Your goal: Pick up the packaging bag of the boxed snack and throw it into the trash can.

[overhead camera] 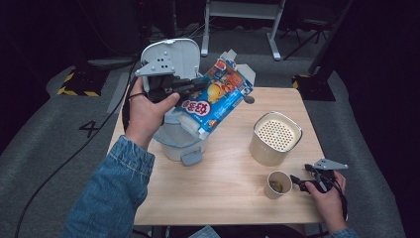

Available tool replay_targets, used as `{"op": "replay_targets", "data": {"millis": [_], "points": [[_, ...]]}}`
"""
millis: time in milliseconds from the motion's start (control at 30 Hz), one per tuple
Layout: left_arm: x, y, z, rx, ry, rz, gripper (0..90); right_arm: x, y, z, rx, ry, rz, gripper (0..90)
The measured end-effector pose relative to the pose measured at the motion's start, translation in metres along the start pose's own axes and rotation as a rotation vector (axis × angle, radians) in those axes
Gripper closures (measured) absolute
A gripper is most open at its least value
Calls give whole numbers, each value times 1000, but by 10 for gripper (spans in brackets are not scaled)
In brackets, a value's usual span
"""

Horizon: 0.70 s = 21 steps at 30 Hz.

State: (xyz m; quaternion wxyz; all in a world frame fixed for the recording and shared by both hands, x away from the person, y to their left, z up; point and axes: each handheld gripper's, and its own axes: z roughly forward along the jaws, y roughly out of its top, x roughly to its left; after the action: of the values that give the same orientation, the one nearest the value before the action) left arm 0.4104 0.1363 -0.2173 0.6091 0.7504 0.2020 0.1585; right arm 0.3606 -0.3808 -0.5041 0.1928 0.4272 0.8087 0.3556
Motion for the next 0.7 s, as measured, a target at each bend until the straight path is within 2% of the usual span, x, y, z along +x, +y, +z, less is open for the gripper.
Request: {"op": "replay_targets", "data": {"millis": [33,267,300,567,600,633,700], "points": [[3,4,-1,-16,9,-2,886,0,0,0,0,0,0,172],[12,13,0,-49,28,-3,886,0,0,0,0,0,-1,171],[16,14,-1,-69,51,-7,887,0,0,0,0,3,-1,170],[32,15,-8,-128,106,-35,888,-1,0,0,1,4,-2,170],[36,14,-11,-144,141,-34,888,0,0,0,0,4,-1,170],[36,14,-11,-144,141,-34,888,0,0,0,0,4,-1,170],[40,12,-13,-163,167,-44,889,-1,0,0,0,4,-2,170]]}}
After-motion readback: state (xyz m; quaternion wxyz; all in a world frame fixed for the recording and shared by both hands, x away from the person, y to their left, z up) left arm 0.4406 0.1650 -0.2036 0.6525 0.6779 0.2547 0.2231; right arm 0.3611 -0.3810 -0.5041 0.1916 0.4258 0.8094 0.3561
